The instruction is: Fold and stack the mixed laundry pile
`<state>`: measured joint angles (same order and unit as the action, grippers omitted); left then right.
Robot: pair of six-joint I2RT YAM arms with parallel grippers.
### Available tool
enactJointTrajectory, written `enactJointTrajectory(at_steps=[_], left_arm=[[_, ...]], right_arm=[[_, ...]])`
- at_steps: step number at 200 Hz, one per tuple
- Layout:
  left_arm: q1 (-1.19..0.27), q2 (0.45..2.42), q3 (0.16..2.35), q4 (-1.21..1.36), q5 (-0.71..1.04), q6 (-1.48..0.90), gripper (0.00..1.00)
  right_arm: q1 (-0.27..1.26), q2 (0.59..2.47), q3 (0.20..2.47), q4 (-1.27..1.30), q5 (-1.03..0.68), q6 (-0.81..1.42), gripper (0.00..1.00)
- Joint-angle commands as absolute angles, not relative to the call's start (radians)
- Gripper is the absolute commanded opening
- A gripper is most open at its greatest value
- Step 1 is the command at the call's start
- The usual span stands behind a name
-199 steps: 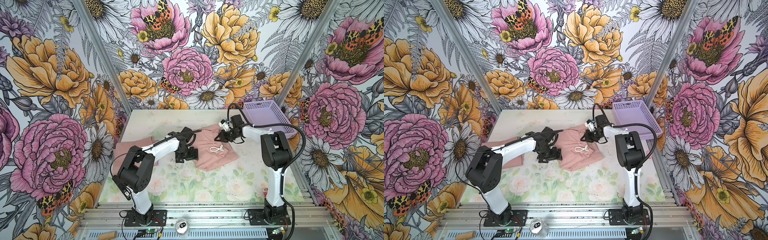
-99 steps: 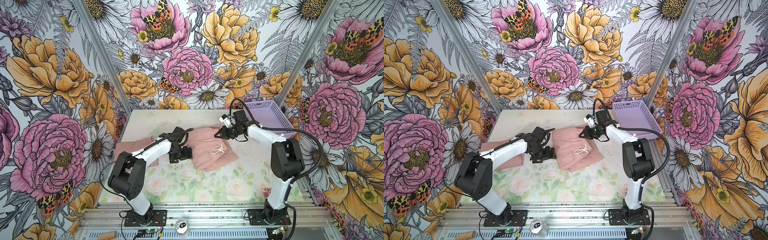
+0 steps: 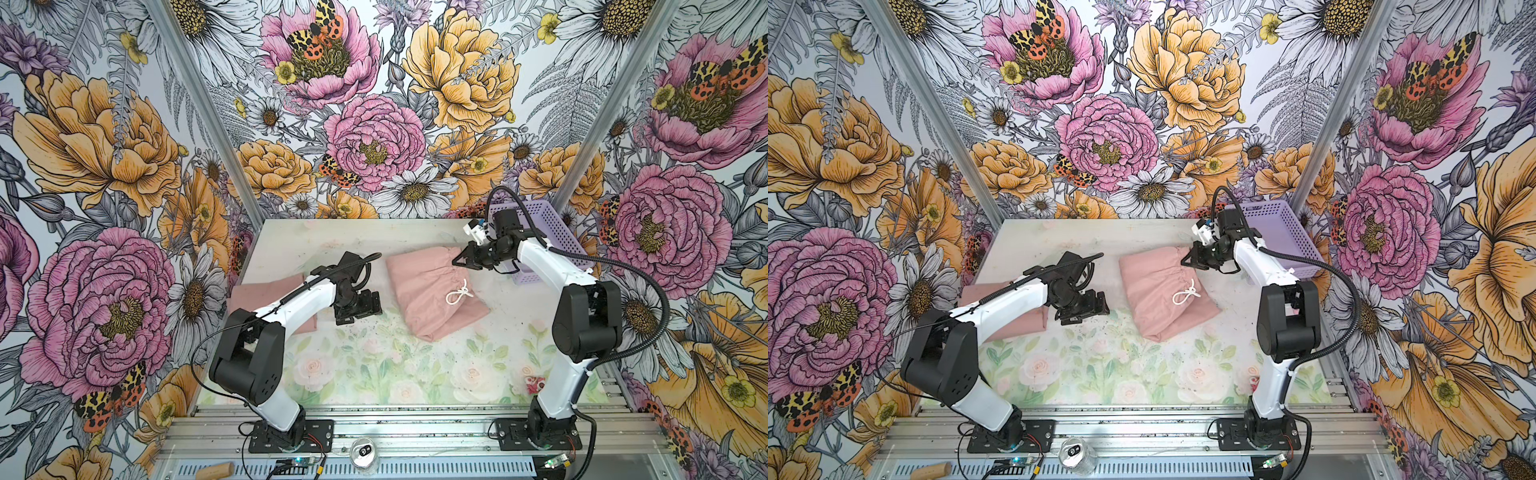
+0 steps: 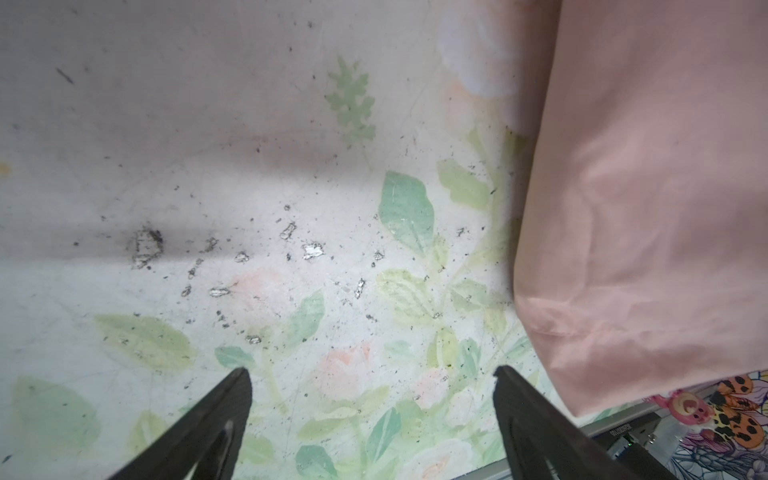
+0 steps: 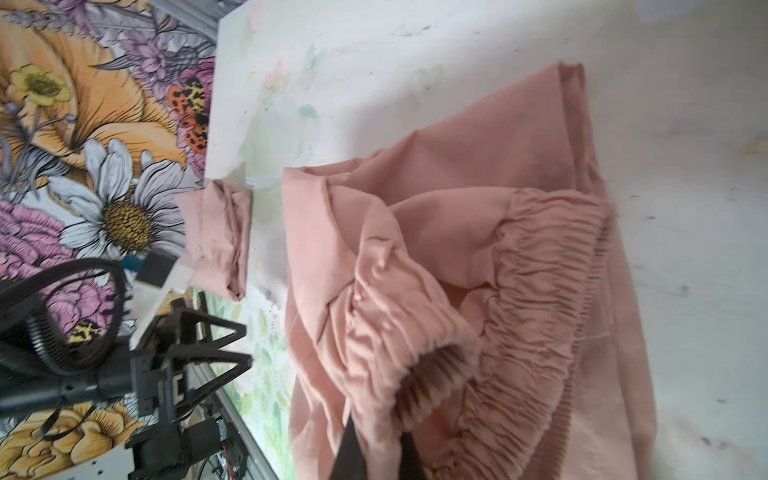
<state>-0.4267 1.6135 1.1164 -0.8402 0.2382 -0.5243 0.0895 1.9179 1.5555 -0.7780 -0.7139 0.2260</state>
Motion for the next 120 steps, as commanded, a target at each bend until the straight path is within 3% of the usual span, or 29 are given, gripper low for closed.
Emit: enactJointTrajectory(at_steps=[1, 31, 82, 120], left_arm=[[-0.448, 1.635, 1.145, -0.831, 0.26, -0.51, 0.92], [-0.472, 1.655, 1.169, -0.834, 0.259, -0.52, 0.92], [-0.508, 1.703, 1.223, -0.838, 0.256, -0.526, 0.93], [-0.535, 1.756, 1.297, -0.837, 0.258, -0.53, 0.93]], right_arm=[[0.072, 2.06, 1.588, -0.814, -0.588, 0.164, 0.0], [0.072, 2.151, 1.651, -0.809, -0.43, 0.149, 0.0], [0.074, 2.146, 1.696, -0.798, -0.275, 0.126, 0.0], [0.084, 2.076, 1.68, -0.793, -0.237, 0.121, 0.35]])
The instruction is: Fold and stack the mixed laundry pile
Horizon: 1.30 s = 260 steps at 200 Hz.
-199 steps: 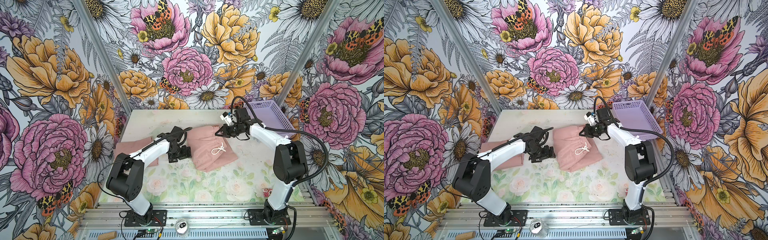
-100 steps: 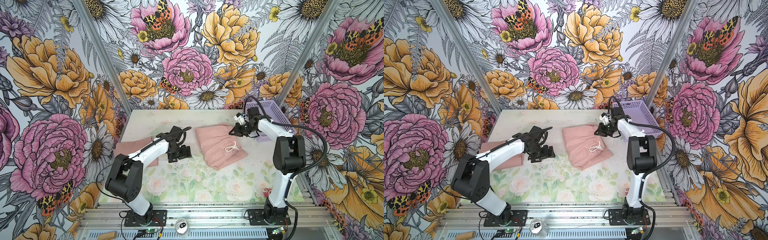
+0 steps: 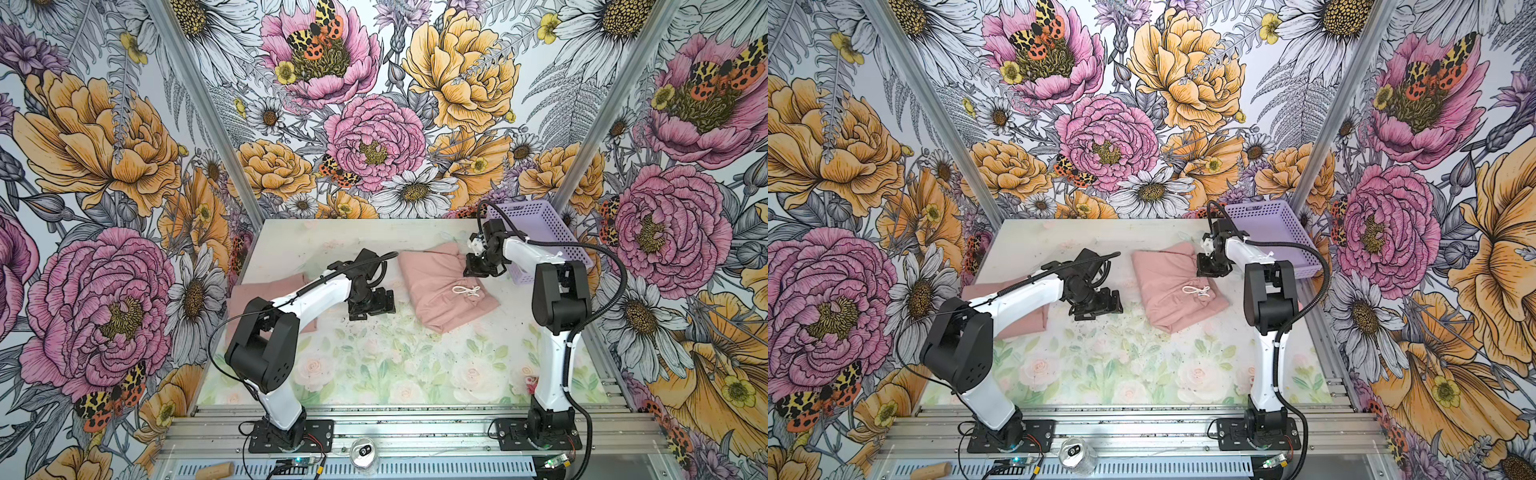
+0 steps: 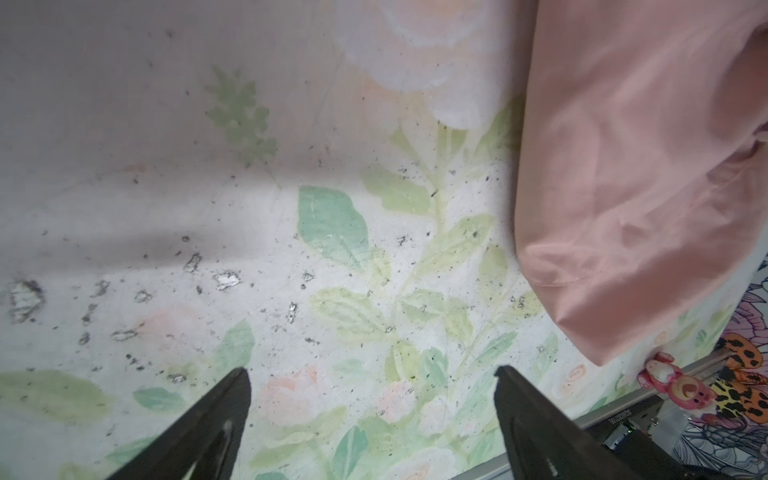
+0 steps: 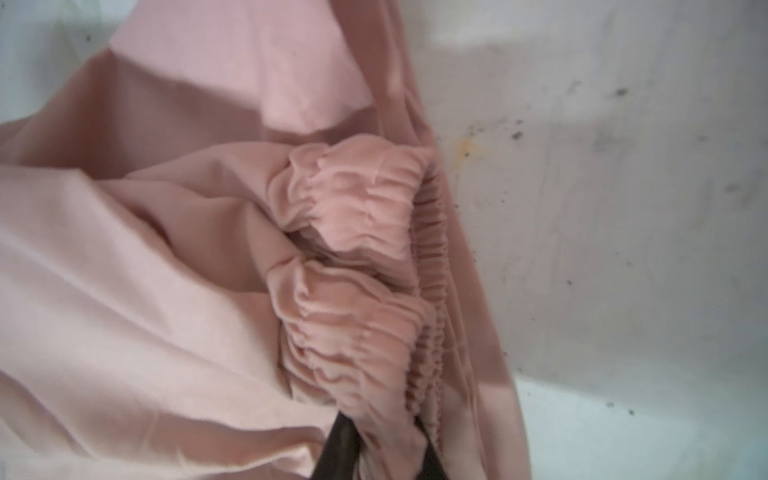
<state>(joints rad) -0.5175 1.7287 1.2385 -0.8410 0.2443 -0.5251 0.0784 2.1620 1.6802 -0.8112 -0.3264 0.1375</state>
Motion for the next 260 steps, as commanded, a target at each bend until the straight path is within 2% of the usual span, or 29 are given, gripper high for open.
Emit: enactJointTrajectory(at_steps=[1, 32, 52, 90, 120, 154, 193, 217, 260], left_arm=[[-0.535, 1.758, 1.3, -0.837, 0.258, -0.529, 0.93], [-0.543, 1.811, 1.461, -0.867, 0.241, -0.492, 0.94], [-0.543, 1.93, 1.632, -0.935, 0.203, -0.421, 0.95], [-0.545, 2.15, 1.983, -1.043, 0.147, -0.267, 0.97], [-0.542, 2.334, 2.25, -1.124, 0.123, -0.168, 0.97], [-0.543, 2.476, 2.433, -1.152, 0.067, -0.11, 0.98], [-0.52, 2.587, 2.53, -1.152, 0.003, -0.067, 0.99], [-0.481, 2.593, 2.496, -1.151, 0.044, -0.089, 0.99], [-0.44, 2.519, 2.302, -1.152, 0.116, -0.101, 0.97]], right_arm=[[0.084, 2.072, 1.678, -0.792, -0.235, 0.122, 0.35], [0.086, 1.902, 1.594, -0.779, -0.179, 0.178, 0.48], [0.087, 1.8, 1.519, -0.778, -0.198, 0.243, 0.53], [0.123, 1.644, 1.316, -0.739, -0.291, 0.402, 0.56], [0.155, 1.588, 1.142, -0.644, -0.334, 0.523, 0.57], [0.171, 1.644, 1.051, -0.534, -0.321, 0.562, 0.57], [0.168, 1.81, 1.137, -0.535, -0.259, 0.504, 0.57], [0.168, 1.909, 1.225, -0.547, -0.243, 0.459, 0.56], [0.175, 2.074, 1.46, -0.61, -0.276, 0.332, 0.56]])
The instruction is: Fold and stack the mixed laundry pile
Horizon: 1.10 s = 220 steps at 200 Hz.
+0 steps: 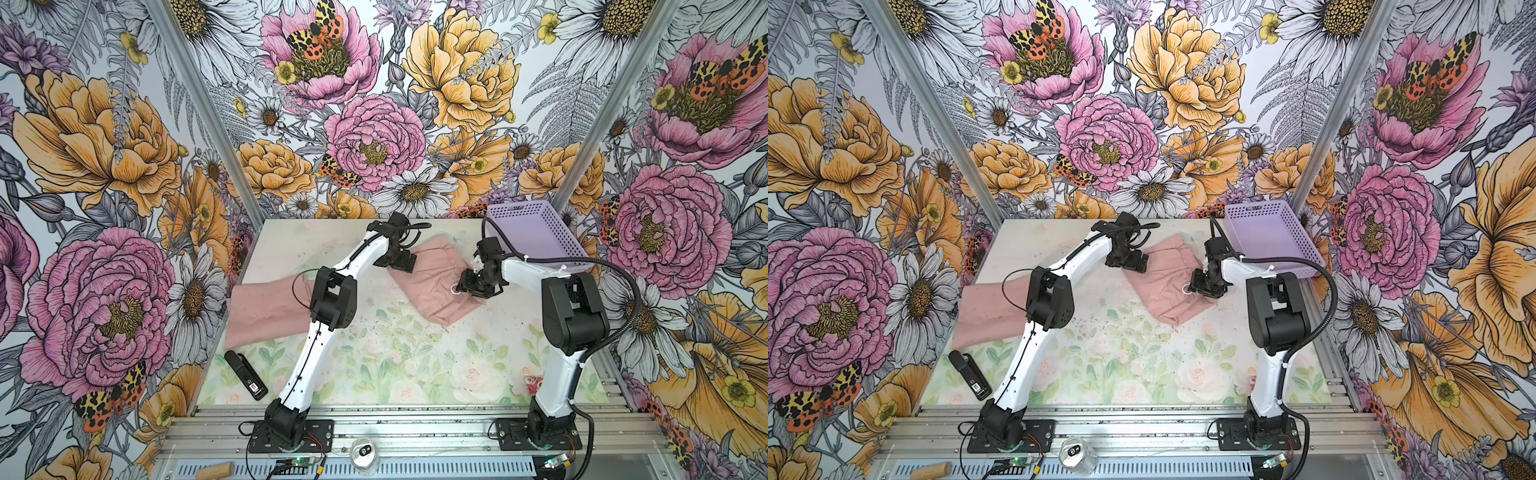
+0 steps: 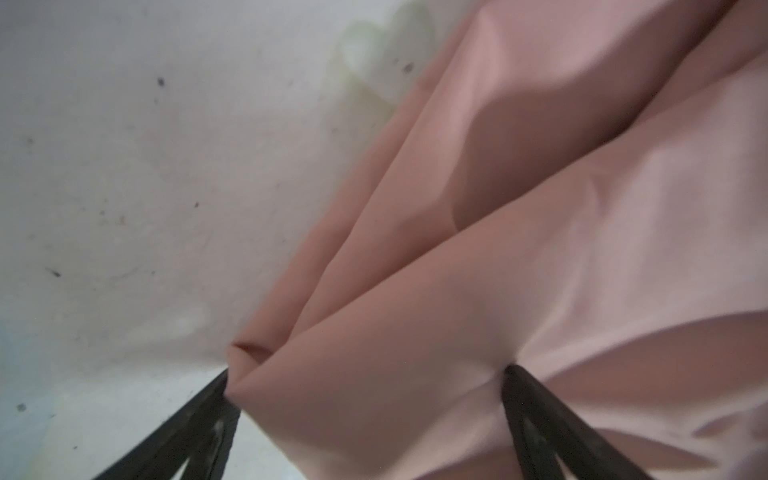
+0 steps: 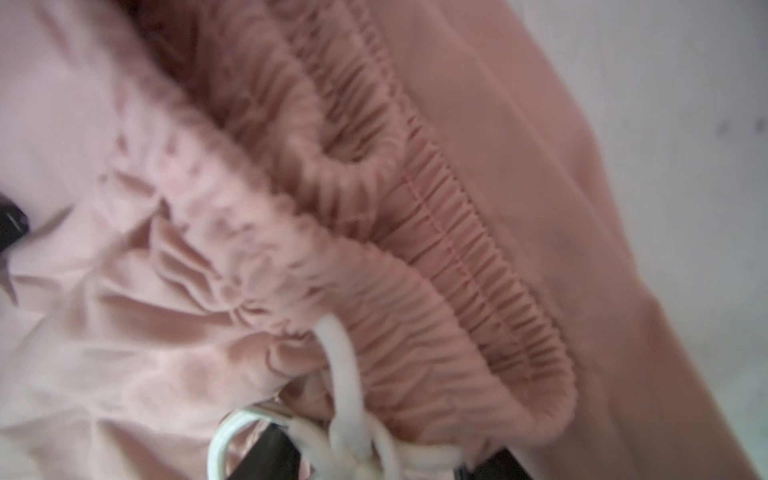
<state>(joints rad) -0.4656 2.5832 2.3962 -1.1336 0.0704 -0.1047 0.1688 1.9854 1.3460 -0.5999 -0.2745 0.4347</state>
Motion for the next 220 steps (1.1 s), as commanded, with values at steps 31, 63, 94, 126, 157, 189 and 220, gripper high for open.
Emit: enactJointTrajectory(at_steps=[31, 63, 94, 126, 157, 189, 220], left_arm=[[-0.424, 2.426, 2.124, -1.147, 0.146, -0.115, 0.95], [-0.429, 2.309, 1.901, -1.099, 0.187, -0.156, 0.95], [-0.447, 2.163, 1.674, -1.031, 0.204, -0.24, 0.95], [-0.478, 2.026, 1.588, -0.988, 0.221, -0.325, 0.96], [-0.492, 1.982, 1.66, -0.991, 0.227, -0.34, 0.97], [-0.496, 2.02, 1.758, -0.991, 0.219, -0.312, 0.97], [-0.509, 2.124, 1.849, -0.99, 0.25, -0.271, 0.96]], right_arm=[[0.201, 2.192, 1.687, -0.7, -0.294, 0.216, 0.56], [0.215, 2.276, 1.863, -0.769, -0.344, 0.168, 0.57], [0.213, 2.246, 1.881, -0.811, -0.356, 0.151, 0.59], [0.206, 2.111, 1.772, -0.81, -0.348, 0.153, 0.62], [0.206, 1.961, 1.644, -0.81, -0.342, 0.181, 0.64], [0.218, 1.841, 1.48, -0.738, -0.449, 0.308, 0.48], [0.237, 1.799, 1.313, -0.581, -0.55, 0.457, 0.22]])
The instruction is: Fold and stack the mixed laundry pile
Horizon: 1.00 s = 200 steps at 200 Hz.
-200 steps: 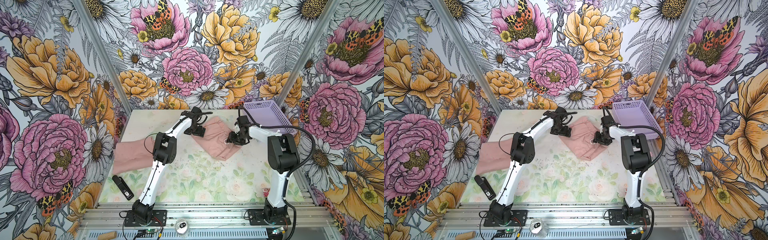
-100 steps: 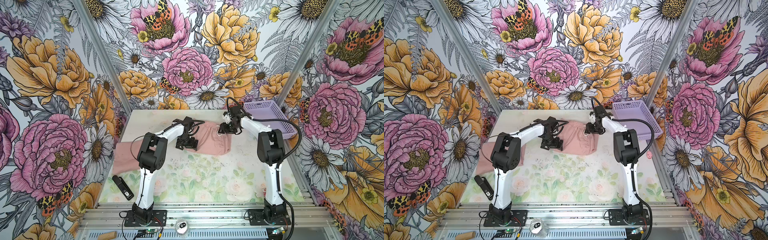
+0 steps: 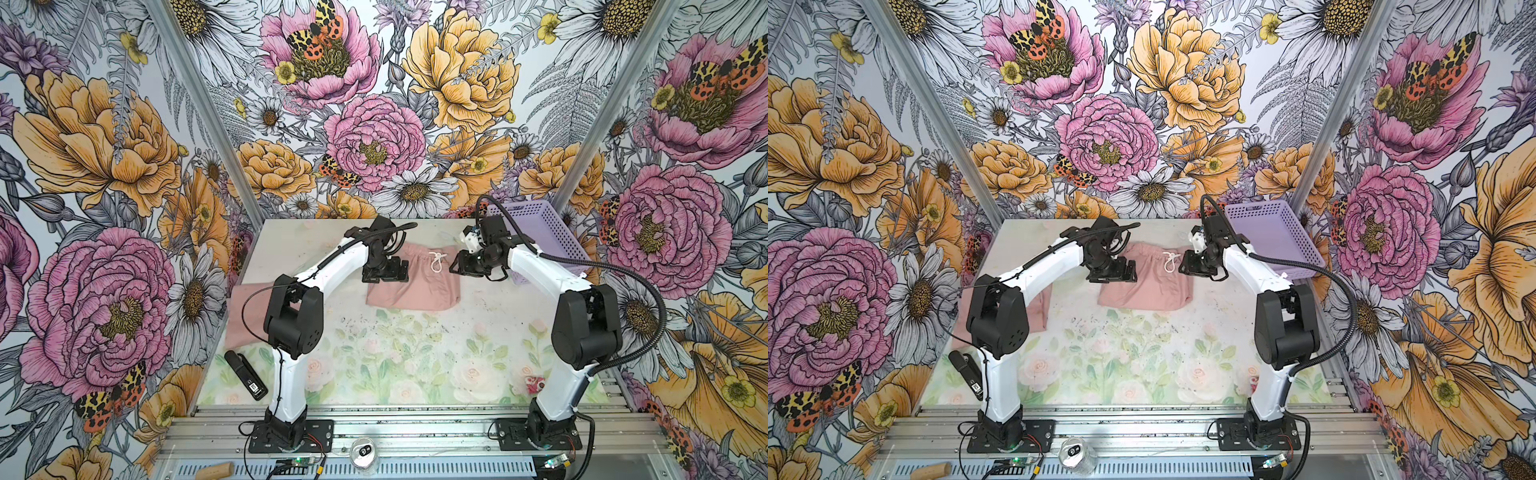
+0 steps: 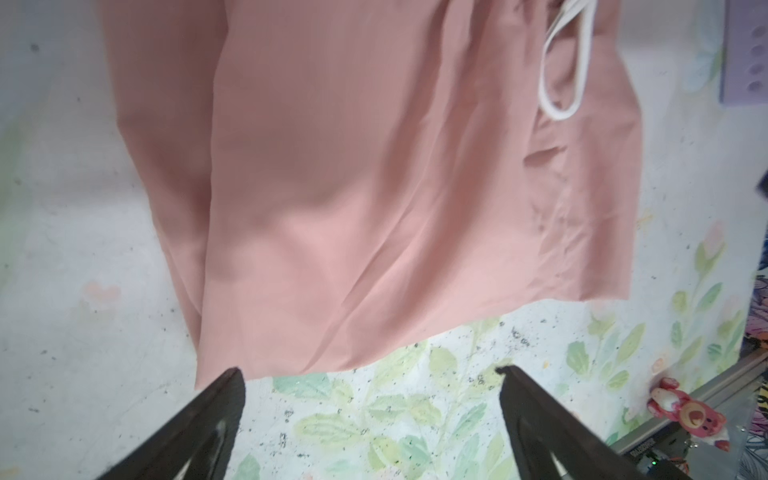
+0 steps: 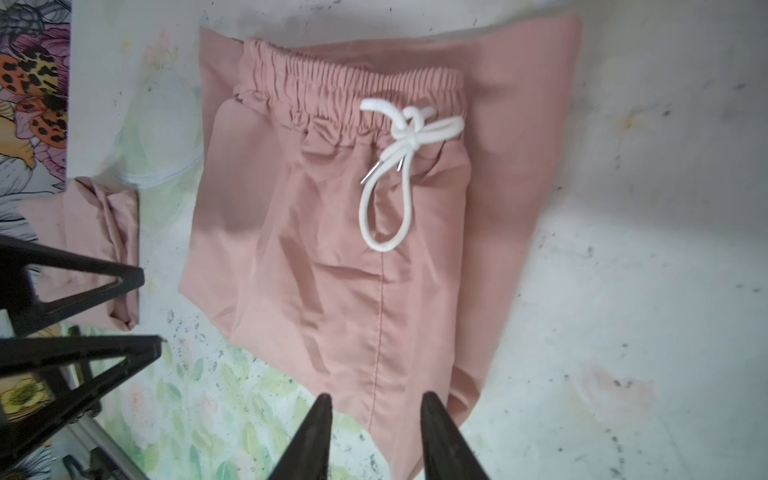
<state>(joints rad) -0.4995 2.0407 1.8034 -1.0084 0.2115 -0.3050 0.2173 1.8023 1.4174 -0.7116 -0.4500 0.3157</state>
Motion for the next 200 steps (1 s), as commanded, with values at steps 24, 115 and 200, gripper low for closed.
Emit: enactJointTrajectory(at_steps=[24, 115, 200], left_arm=[[-0.501, 2.19, 1.863, -0.989, 0.219, -0.246, 0.95], [-0.422, 2.208, 1.733, -0.97, 0.151, -0.225, 0.91], [-0.293, 2.002, 1.622, -0.76, 0.311, -0.25, 0.99]], right_arm=[[0.238, 1.826, 1.248, -0.542, -0.534, 0.478, 0.16], [0.217, 1.95, 1.279, -0.596, -0.427, 0.384, 0.17], [0.153, 1.9, 1.393, -0.618, -0.43, 0.308, 0.86]])
